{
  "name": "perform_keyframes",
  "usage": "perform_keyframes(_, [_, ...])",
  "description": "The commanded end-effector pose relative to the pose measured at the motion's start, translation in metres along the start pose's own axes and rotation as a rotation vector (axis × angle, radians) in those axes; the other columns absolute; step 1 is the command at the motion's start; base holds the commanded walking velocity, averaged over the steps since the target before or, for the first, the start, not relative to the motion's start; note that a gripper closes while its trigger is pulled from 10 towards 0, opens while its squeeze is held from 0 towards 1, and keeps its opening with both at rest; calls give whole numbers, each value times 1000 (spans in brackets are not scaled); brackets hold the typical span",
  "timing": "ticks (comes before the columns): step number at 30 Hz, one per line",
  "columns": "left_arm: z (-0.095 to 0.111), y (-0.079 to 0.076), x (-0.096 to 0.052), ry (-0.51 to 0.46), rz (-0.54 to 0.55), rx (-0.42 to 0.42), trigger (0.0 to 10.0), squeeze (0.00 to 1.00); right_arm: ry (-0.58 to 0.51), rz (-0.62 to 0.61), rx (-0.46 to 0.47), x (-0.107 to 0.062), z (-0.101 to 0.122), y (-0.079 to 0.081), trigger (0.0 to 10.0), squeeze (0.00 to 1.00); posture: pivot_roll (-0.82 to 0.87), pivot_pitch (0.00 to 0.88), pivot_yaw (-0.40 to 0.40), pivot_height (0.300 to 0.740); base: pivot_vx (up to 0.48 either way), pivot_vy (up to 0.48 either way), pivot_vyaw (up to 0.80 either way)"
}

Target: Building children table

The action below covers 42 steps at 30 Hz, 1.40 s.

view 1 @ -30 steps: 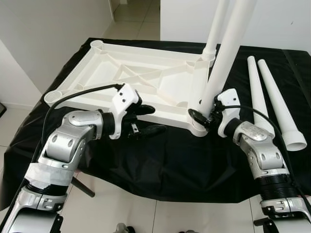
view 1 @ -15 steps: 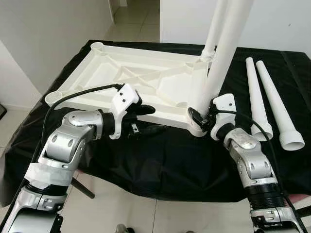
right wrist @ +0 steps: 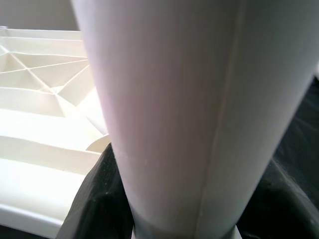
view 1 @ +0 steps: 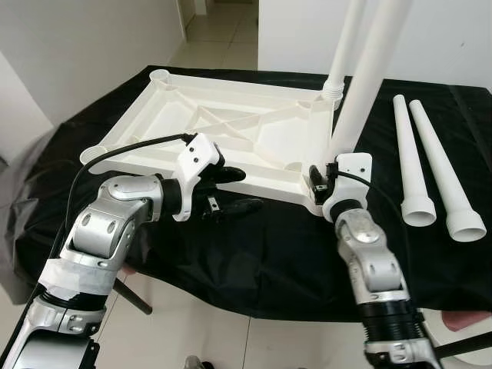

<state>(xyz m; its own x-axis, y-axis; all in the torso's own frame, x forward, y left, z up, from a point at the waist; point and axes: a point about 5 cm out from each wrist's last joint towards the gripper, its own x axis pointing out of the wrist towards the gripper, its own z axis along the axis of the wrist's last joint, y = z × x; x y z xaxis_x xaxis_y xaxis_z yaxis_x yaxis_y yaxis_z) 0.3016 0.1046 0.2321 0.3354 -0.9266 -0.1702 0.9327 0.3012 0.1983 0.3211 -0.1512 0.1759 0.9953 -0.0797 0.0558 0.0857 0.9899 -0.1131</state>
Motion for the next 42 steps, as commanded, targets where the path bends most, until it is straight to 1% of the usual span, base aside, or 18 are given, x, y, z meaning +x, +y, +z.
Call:
perform_keyframes(1, [-1,2,-5,10,68,-2,10000,0,290,-156,-61,-16,-60,-18,0,0,-93,145,100,740,0,0,0])
perform_keyframes(2, [-2,2,-5,11,68,-2,10000,0,280,-201,-42,-18,-59,-15,0,0,-92,144,98,740,0,0,0])
perform_keyframes(4, [-2,2,-6,11,69,-2,10000,0,272,-224,-30,-20,-59,-13,0,0,-92,144,98,740,0,0,0])
perform_keyframes(7, [-2,2,-6,12,69,-2,10000,0,256,-221,3,-20,-55,-5,0,0,-91,142,98,740,0,0,0])
perform_keyframes(8, [-2,2,-6,12,68,-1,10000,0,233,-211,3,-19,-51,-3,10000,0,-92,139,98,740,0,0,0])
perform_keyframes(10, [-2,2,-6,11,68,-1,10000,0,216,-205,1,-18,-49,-1,10000,0,-92,139,98,740,0,0,0])
perform_keyframes(11, [-2,2,-6,11,68,-1,10000,0,201,-197,4,-17,-46,-1,10000,1000,-92,139,98,740,0,0,0])
perform_keyframes(12, [-2,2,-6,11,68,-1,10000,0,201,-197,4,-17,-46,-1,10000,1000,-92,139,98,740,0,0,0])
perform_keyframes(14, [-2,2,-5,12,68,-1,10000,0,149,-157,22,-15,-38,0,10000,1000,-93,138,97,740,0,0,0])
perform_keyframes(16, [-2,2,-5,12,67,-1,10000,0,127,-138,27,-14,-34,2,10000,1000,-93,138,97,740,0,0,0])
perform_keyframes(17, [-2,2,-5,12,68,-1,10000,0,91,-92,53,-13,-28,4,10000,0,-93,138,97,740,0,0,0])
perform_keyframes(20, [-2,2,-5,11,67,-1,10000,0,52,-62,56,-13,-21,6,10000,0,-93,138,97,740,0,0,0])
perform_keyframes(24, [-2,2,-5,11,67,-1,10000,0,-52,16,62,-10,-3,6,10000,0,-93,138,97,740,0,0,0])
perform_keyframes(32, [-2,2,-5,12,69,-1,10000,0,-105,26,50,-9,5,2,10000,0,-93,138,97,740,0,0,0])
perform_keyframes(33, [-2,2,-5,13,70,-1,10000,0,-114,33,59,-8,7,1,10000,1000,-93,138,97,740,0,0,0])
perform_keyframes(39, [-2,2,-5,13,70,-1,10000,0,-136,36,38,-8,10,0,10000,1000,-93,138,97,740,0,0,0])
perform_keyframes(40, [-2,2,-5,12,70,-1,10000,0,-146,53,39,-8,12,0,10000,0,-93,138,97,740,0,0,0])
perform_keyframes(42, [-2,2,-5,13,71,-1,10000,0,-162,81,40,-9,15,1,10000,0,-93,138,97,740,0,0,0])
